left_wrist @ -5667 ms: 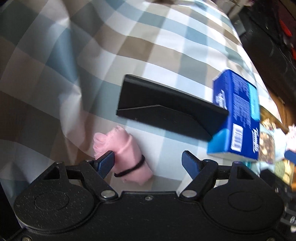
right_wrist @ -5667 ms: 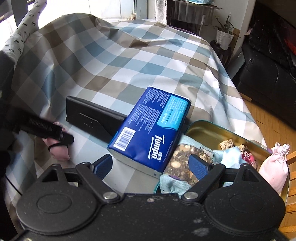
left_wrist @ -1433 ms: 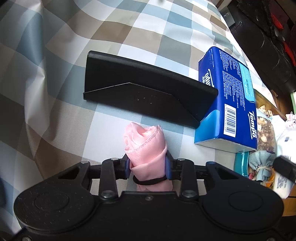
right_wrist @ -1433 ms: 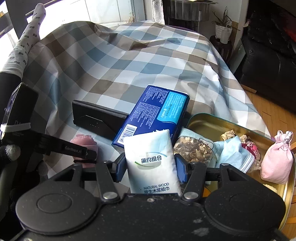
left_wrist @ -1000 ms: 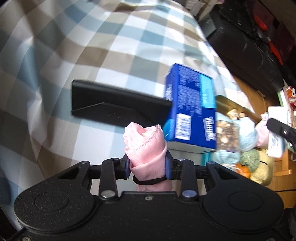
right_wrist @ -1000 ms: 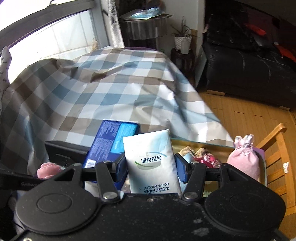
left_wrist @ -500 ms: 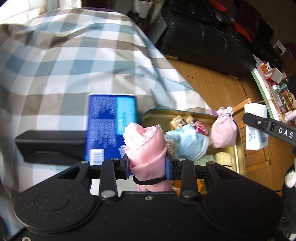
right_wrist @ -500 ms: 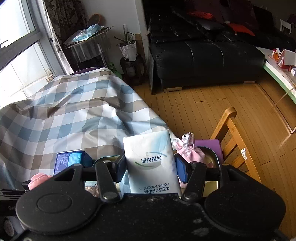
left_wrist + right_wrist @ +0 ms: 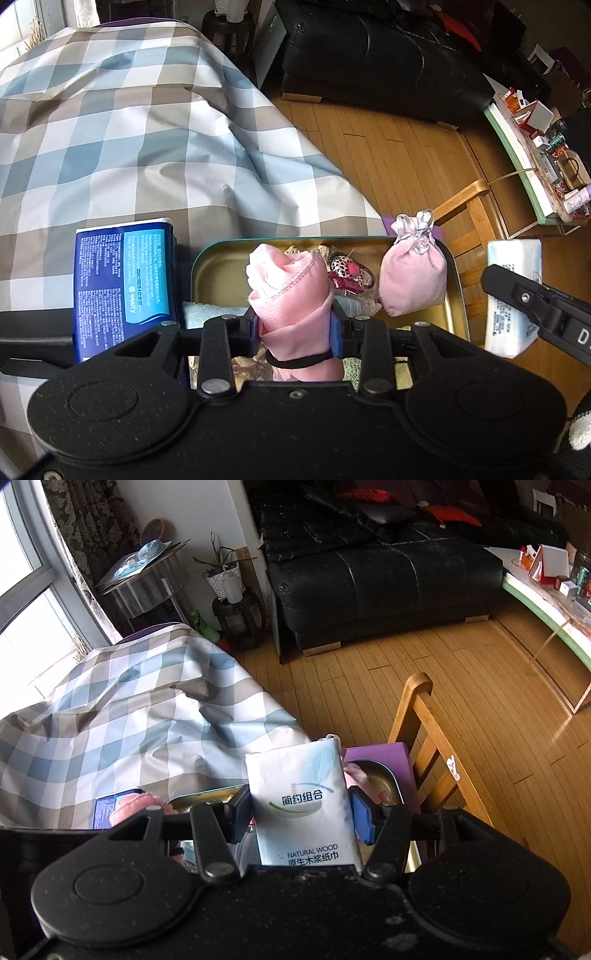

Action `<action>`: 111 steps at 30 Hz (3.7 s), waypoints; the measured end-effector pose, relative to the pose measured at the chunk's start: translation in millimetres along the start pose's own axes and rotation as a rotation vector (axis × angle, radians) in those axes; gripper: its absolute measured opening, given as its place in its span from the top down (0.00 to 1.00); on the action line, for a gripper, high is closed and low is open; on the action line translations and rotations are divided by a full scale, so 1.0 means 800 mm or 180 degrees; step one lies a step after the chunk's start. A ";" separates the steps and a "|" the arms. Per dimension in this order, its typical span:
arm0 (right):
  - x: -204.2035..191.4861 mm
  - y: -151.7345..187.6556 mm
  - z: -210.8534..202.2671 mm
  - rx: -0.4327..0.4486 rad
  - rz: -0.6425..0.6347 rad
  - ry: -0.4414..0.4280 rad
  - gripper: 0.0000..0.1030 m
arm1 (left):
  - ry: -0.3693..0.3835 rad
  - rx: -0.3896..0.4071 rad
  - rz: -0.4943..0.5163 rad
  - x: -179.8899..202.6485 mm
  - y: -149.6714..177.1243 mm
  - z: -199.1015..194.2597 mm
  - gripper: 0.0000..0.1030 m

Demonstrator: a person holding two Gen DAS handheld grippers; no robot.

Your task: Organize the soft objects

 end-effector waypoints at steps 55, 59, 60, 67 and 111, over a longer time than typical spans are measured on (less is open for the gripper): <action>0.002 0.024 0.019 -0.0240 -0.0227 0.0250 0.11 | -0.0424 0.0106 0.0141 -0.003 0.113 -0.013 0.30; 0.003 0.038 0.011 -0.0152 -0.0171 0.0225 0.11 | -0.0423 0.0116 0.0131 -0.007 0.128 -0.013 0.30; 0.004 0.043 0.009 -0.0139 -0.0142 0.0220 0.11 | -0.0415 0.0109 0.0127 -0.008 0.131 -0.012 0.30; 0.007 0.079 0.003 -0.0029 -0.0126 0.0341 0.11 | -0.0397 0.0133 0.0139 -0.014 0.143 -0.012 0.30; -0.023 0.173 -0.003 0.0383 -0.0476 0.0846 0.00 | -0.0293 0.0676 0.0192 -0.047 0.181 -0.046 0.16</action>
Point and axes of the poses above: each gripper's, at about its wrist camera, not at the fingertips, and z roughly the way its jaws point, x to its right, y to its underside, the point moved 5 cm from there along z, roughly the way its jaws point, and after that the axes turned 3 degrees about -y, right-handed, at the moved point
